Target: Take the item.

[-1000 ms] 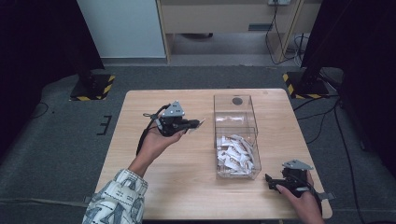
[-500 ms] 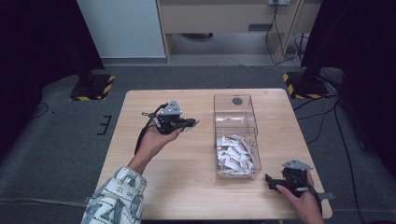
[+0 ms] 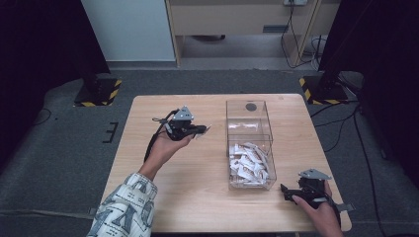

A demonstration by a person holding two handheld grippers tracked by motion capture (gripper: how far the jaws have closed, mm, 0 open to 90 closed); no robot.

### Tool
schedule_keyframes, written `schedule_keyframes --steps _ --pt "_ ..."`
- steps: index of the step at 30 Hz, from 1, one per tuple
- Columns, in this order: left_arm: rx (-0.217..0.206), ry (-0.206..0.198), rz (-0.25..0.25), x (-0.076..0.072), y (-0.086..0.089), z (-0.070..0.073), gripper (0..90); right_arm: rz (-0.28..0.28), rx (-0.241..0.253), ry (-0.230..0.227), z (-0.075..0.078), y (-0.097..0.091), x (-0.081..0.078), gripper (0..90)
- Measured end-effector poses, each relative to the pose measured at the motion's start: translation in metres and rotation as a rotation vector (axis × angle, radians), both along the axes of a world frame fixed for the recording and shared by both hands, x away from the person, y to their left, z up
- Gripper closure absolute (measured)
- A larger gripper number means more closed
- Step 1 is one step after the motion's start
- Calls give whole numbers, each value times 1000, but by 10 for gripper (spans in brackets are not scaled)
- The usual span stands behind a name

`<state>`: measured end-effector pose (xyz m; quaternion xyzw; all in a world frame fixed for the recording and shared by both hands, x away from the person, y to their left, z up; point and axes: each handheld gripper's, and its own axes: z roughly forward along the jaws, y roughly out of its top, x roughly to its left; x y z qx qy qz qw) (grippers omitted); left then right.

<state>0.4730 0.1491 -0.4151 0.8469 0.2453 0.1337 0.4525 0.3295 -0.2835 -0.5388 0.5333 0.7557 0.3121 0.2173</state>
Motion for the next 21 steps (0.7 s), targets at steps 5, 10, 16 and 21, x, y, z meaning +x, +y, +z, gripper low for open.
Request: schedule_keyframes --steps 5,10,16,21 --pt "0 5 11 6 2 -3 896 0 0 0 0 0 0 5" --pt "-3 8 24 11 5 -7 896 0 0 0 0 0 0 5" --pt "-1 15 39 17 7 -12 897 1 1 0 0 0 0 6" --pt "12 22 47 21 9 -16 896 1 1 0 0 0 0 6"
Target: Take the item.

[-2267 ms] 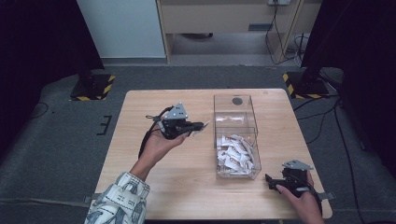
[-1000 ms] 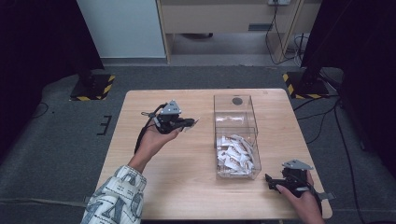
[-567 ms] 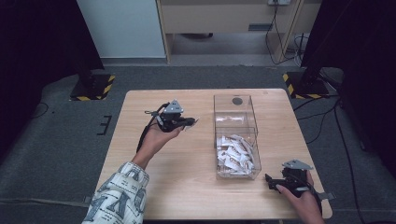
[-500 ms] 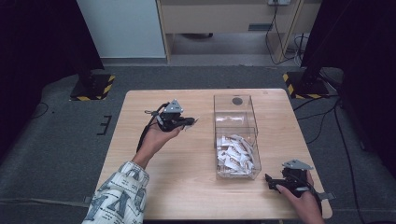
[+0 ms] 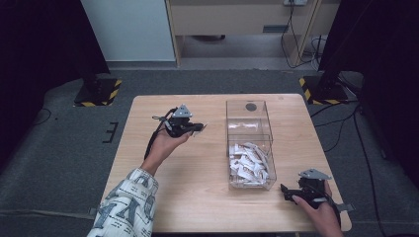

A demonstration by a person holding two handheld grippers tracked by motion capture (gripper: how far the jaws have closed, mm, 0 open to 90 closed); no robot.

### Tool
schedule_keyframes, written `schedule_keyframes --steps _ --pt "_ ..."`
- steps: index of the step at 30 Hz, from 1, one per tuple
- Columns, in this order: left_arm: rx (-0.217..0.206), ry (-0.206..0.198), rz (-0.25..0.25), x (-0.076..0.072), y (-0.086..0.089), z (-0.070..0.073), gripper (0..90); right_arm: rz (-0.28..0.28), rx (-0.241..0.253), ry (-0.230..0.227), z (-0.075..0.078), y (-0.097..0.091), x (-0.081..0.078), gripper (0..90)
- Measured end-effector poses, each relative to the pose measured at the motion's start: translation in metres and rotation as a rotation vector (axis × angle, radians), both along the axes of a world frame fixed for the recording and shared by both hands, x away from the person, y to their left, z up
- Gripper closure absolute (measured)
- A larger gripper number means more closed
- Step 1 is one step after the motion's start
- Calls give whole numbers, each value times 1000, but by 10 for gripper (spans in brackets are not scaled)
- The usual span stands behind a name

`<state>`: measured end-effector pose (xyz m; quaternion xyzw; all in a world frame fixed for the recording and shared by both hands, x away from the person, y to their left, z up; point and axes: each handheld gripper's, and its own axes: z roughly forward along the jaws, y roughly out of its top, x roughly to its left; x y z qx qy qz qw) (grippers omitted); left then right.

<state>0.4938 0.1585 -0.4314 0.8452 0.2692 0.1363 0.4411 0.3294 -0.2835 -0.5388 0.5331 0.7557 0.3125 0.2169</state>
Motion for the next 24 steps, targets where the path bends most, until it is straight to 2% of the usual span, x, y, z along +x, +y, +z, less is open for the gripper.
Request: schedule_keyframes --steps 3,6,17,24 --pt "3 3 8 2 2 -2 896 0 0 0 0 0 0 6" --pt "23 10 14 5 3 -7 896 0 0 0 0 0 0 6" --pt "66 45 42 12 7 -29 896 1 0 0 0 0 0 6" --pt "72 59 56 15 13 -38 896 0 0 0 0 0 0 6"
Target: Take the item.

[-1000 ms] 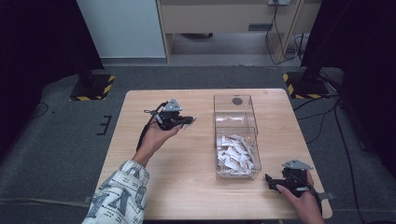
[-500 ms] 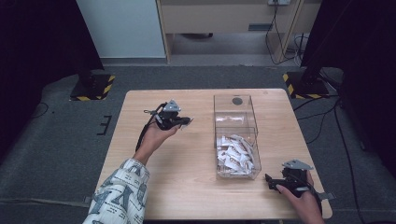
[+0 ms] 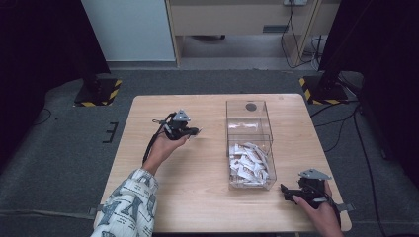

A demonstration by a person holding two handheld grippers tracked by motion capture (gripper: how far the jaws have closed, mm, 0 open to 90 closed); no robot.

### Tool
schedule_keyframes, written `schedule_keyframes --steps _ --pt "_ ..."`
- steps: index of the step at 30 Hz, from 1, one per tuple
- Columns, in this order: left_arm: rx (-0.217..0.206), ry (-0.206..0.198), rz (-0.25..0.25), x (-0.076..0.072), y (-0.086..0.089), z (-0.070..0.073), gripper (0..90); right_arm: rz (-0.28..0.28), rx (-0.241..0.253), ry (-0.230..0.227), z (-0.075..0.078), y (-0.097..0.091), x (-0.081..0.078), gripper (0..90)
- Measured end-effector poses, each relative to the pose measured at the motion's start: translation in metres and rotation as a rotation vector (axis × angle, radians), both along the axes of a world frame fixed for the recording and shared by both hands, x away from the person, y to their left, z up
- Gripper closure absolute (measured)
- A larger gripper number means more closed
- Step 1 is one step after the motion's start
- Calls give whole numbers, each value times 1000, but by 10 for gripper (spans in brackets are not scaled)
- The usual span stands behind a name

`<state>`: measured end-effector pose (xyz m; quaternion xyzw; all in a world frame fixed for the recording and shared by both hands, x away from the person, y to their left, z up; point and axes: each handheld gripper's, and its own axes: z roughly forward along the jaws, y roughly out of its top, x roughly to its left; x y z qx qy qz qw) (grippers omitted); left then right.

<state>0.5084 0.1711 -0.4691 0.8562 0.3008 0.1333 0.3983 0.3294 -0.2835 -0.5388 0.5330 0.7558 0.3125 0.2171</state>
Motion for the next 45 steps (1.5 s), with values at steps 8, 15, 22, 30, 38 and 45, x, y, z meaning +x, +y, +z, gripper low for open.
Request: schedule_keyframes --steps 8,15,22,30,38,45 --pt "12 16 10 1 2 -12 896 1 0 0 0 0 0 6" --pt "28 31 17 2 3 -21 896 0 0 0 0 0 0 6" --pt "44 37 20 2 2 -25 894 0 0 0 0 0 0 6" --pt "53 40 22 1 -1 -28 887 0 0 0 0 0 0 6" --pt "33 10 44 -2 0 -29 735 0 0 0 0 0 0 6" --pt "7 -19 70 -7 -1 -22 413 0 0 0 0 0 0 6"
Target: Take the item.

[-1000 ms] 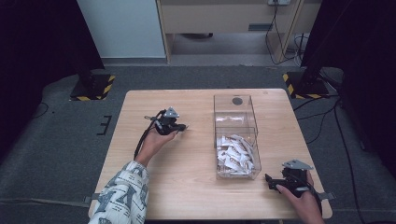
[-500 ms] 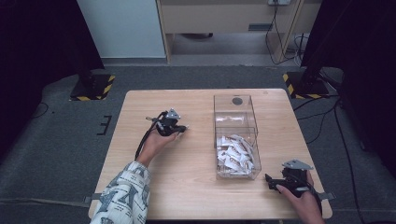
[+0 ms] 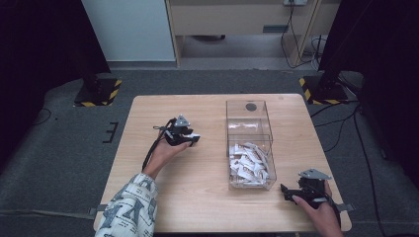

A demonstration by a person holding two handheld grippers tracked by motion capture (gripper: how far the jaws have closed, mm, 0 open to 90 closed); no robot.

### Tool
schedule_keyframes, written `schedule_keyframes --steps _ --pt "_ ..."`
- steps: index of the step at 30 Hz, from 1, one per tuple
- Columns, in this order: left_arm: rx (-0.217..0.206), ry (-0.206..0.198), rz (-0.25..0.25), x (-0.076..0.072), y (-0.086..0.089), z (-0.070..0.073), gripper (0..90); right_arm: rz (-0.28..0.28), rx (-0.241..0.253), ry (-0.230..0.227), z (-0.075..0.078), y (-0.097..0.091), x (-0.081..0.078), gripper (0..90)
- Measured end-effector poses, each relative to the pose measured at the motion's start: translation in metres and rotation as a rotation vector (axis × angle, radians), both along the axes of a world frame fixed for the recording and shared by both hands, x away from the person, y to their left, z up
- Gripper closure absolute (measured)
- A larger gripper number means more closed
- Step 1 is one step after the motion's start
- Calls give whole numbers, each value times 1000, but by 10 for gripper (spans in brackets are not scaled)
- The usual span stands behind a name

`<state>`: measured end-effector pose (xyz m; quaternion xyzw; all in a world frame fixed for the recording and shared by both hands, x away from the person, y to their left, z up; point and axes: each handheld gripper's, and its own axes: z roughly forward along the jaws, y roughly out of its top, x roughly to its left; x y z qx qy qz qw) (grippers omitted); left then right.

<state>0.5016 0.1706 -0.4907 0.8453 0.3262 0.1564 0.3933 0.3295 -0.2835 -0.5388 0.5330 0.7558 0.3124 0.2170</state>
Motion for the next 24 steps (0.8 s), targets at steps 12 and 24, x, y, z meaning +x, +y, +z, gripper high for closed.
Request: schedule_keyframes --steps 12,24 --pt "-5 -19 -3 -36 8 23 81 2 -1 1 0 0 0 6" --pt "2 -27 12 -82 41 23 64 0 0 -1 0 0 -1 6"
